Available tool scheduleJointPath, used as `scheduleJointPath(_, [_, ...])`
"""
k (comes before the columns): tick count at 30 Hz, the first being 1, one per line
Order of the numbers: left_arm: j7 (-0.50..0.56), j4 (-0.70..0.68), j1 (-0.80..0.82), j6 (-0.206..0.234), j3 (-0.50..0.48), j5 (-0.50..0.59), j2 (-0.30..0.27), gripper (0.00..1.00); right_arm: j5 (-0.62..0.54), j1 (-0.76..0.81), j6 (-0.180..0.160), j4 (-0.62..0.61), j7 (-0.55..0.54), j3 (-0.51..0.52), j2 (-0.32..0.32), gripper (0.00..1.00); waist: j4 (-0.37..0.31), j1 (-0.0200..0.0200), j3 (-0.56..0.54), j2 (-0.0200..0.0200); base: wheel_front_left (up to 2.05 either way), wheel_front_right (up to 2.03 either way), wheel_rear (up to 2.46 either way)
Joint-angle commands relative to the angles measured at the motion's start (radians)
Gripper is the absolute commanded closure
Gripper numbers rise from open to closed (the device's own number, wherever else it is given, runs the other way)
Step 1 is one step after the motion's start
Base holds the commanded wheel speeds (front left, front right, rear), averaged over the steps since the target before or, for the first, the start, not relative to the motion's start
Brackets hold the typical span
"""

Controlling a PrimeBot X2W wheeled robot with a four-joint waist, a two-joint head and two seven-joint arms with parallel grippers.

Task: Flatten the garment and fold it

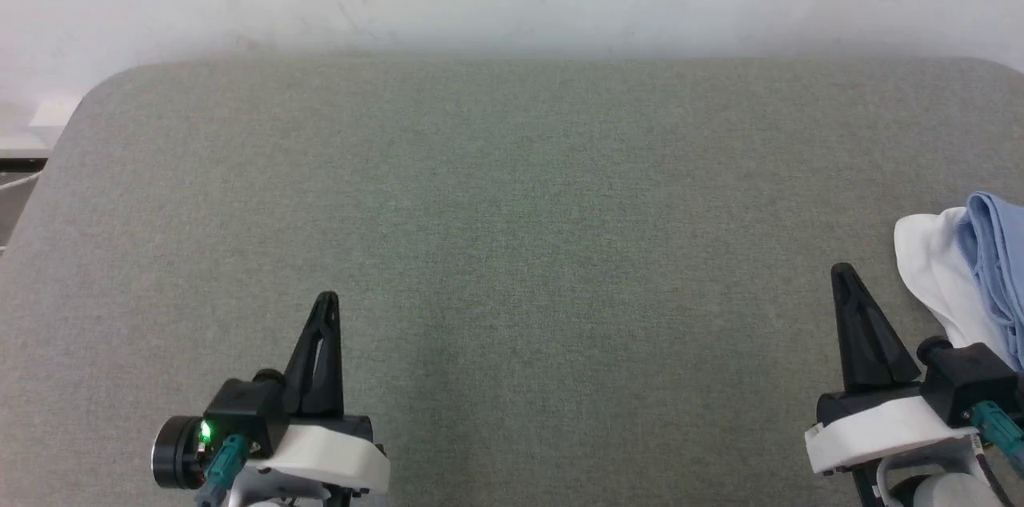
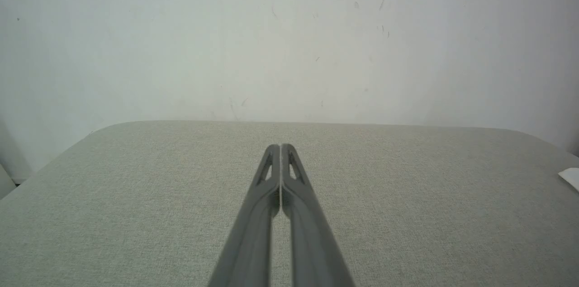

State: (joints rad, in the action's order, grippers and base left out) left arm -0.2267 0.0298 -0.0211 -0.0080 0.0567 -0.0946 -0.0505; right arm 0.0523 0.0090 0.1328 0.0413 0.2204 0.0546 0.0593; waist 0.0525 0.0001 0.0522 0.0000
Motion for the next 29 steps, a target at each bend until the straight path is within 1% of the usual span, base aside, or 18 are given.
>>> scheduleJointPath(1, [0.007,-0.004,0.003,0.001,-0.005,0.013,0.000,1.00,-0.007,-0.001,0.000,-0.005,-0.007,-0.004,-0.001,1.00,-0.001,0.0000,-0.001,0.0000,0.00,0.00,0.00])
scheduleJointPath(29, [0.064,-0.011,0.008,0.003,-0.019,0.034,0.000,1.00,-0.019,-0.003,-0.001,-0.014,-0.062,-0.017,-0.003,1.00,-0.014,0.0000,-0.014,0.0000,0.00,0.00,0.00])
